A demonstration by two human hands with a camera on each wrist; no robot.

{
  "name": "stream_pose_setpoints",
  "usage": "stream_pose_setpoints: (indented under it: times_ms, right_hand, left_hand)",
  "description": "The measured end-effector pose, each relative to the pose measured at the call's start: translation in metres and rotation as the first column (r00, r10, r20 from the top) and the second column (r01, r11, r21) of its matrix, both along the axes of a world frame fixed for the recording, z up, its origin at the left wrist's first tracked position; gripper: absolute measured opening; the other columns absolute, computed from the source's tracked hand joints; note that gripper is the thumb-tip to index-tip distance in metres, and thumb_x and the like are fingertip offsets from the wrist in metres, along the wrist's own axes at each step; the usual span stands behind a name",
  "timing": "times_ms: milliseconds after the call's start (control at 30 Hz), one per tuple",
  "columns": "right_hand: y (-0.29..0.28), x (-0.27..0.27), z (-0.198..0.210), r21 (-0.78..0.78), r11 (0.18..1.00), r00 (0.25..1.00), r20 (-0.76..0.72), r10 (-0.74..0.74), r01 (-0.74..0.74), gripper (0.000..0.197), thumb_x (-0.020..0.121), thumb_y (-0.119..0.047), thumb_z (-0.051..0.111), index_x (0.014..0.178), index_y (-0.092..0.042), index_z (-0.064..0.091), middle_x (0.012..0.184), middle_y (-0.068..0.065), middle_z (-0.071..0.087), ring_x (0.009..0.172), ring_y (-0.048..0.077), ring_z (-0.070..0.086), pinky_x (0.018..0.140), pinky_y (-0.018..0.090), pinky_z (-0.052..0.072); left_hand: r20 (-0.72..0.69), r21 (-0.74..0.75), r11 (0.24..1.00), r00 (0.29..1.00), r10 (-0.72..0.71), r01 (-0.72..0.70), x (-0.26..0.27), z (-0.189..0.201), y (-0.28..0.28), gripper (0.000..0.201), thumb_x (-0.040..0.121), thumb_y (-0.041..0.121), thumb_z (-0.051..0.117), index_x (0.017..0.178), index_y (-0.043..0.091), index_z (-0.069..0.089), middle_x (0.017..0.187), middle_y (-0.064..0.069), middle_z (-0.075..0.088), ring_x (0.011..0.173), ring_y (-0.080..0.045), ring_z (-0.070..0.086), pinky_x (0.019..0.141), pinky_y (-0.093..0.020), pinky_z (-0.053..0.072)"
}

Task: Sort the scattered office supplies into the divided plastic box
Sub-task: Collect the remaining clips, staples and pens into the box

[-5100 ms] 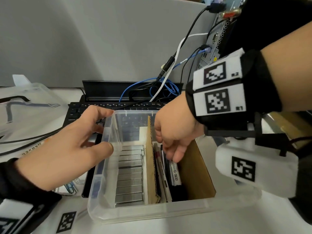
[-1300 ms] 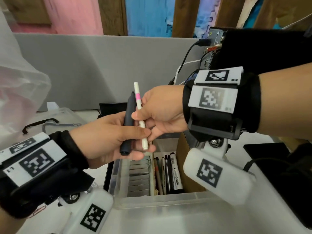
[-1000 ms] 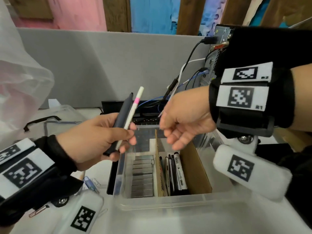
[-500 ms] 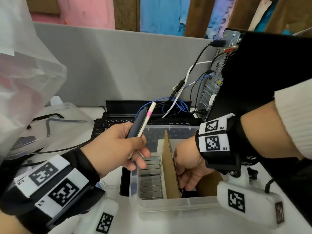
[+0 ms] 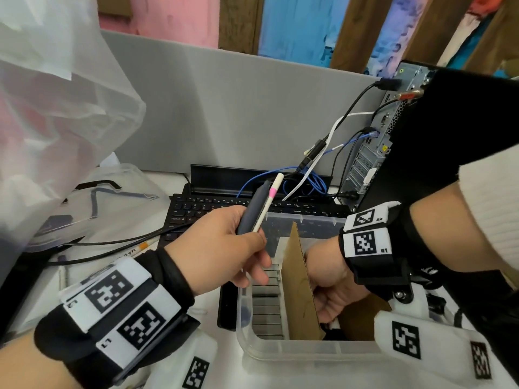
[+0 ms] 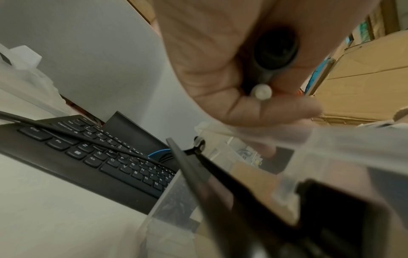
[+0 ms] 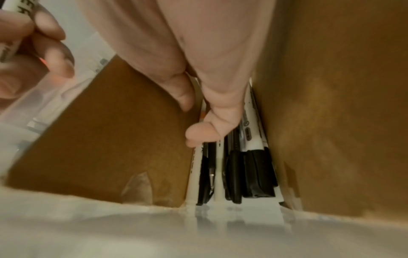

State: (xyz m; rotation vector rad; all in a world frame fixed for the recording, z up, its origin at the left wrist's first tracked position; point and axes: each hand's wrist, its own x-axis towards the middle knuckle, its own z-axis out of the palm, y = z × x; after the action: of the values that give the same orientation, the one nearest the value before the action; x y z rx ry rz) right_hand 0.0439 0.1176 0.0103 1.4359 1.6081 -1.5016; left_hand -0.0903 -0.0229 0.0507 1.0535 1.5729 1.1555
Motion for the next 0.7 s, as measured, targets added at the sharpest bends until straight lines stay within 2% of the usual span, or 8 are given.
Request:
stream_pose_setpoints:
  times_ms: [67,200,267,333,400,533,633,700]
  right_hand:
    - [0.005,0.002,0.001,-0.041,0.999,0.998,0.058,0.033,-0.03,0.036,0.099,-0.007,0.029,0.074,-0.006,0.055,0.051,0.005,0.064,0.044,0.015,0.062,0.059,0.026,0.047]
    - [0.005,0.002,-0.001,-0.027,0.996,0.99,0.111,0.084,-0.081,0.033,0.099,-0.007,0.028,0.082,-0.007,0.057,0.057,0.005,0.064,0.045,0.014,0.062,0.059,0.028,0.048]
    - [0.001,0.003,-0.003,-0.032,0.995,0.985,0.139,0.1,-0.096,0.029,0.099,-0.009,0.031,0.097,-0.005,0.06,0.07,0.007,0.067,0.056,0.017,0.066,0.065,0.031,0.051]
    - [-0.002,0.004,-0.003,-0.047,0.996,0.99,0.116,0.082,-0.077,0.032,0.1,-0.011,0.034,0.116,-0.002,0.061,0.091,0.011,0.069,0.075,0.023,0.068,0.069,0.035,0.056]
    - [-0.002,0.005,-0.006,-0.038,0.997,0.993,0.093,0.068,-0.064,0.033,0.1,-0.012,0.037,0.121,-0.002,0.06,0.101,0.015,0.068,0.085,0.028,0.067,0.072,0.037,0.058]
    - [-0.002,0.007,-0.009,-0.061,0.998,0.999,0.05,0.007,-0.004,0.027,0.099,-0.013,0.037,0.109,-0.004,0.061,0.079,0.012,0.068,0.067,0.024,0.068,0.063,0.032,0.057]
    - [-0.002,0.007,-0.005,-0.112,0.993,0.999,0.022,-0.027,0.03,0.023,0.099,-0.011,0.037,0.109,-0.008,0.057,0.078,0.009,0.066,0.063,0.019,0.066,0.06,0.027,0.053]
    - [-0.001,0.006,0.002,-0.129,0.992,1.0,0.014,-0.017,0.019,0.023,0.097,-0.005,0.036,0.099,-0.007,0.059,0.074,0.008,0.066,0.058,0.016,0.063,0.054,0.022,0.051]
  left_hand:
    - [-0.007,0.001,1.0,1.0,-0.004,0.004,0.0,0.0,0.0,0.008,0.096,0.005,0.046,0.089,0.008,0.048,0.068,-0.012,0.067,0.052,-0.02,0.064,0.039,-0.023,0.044]
    - [0.002,-0.001,1.0,1.0,0.001,-0.001,0.001,0.001,-0.001,0.009,0.097,0.005,0.046,0.089,0.009,0.048,0.069,-0.012,0.066,0.05,-0.019,0.064,0.04,-0.022,0.044]
    - [0.004,-0.001,1.0,1.0,0.001,-0.001,0.001,0.001,-0.001,0.01,0.097,0.005,0.046,0.089,0.01,0.048,0.069,-0.012,0.067,0.05,-0.018,0.063,0.04,-0.023,0.044]
    - [-0.005,0.002,1.0,1.0,0.001,-0.001,0.001,0.0,0.0,0.01,0.097,0.005,0.045,0.088,0.01,0.048,0.069,-0.011,0.067,0.051,-0.018,0.063,0.041,-0.023,0.044]
    - [-0.01,0.005,1.0,1.0,0.003,-0.003,0.001,0.0,0.0,0.01,0.096,0.005,0.045,0.089,0.01,0.048,0.069,-0.01,0.067,0.051,-0.018,0.064,0.041,-0.023,0.044]
    - [-0.013,0.006,1.0,1.0,0.0,0.0,0.001,0.0,0.001,0.011,0.096,0.005,0.045,0.088,0.011,0.049,0.067,-0.009,0.067,0.051,-0.018,0.064,0.041,-0.023,0.044]
    - [-0.02,0.004,1.0,1.0,-0.002,0.002,0.001,0.001,0.0,0.009,0.097,0.007,0.046,0.089,0.011,0.049,0.068,-0.009,0.068,0.051,-0.017,0.064,0.041,-0.023,0.045]
    - [-0.025,0.007,1.0,1.0,-0.005,0.005,0.001,0.001,-0.001,0.008,0.097,0.007,0.046,0.089,0.01,0.048,0.07,-0.011,0.068,0.052,-0.018,0.064,0.042,-0.023,0.046]
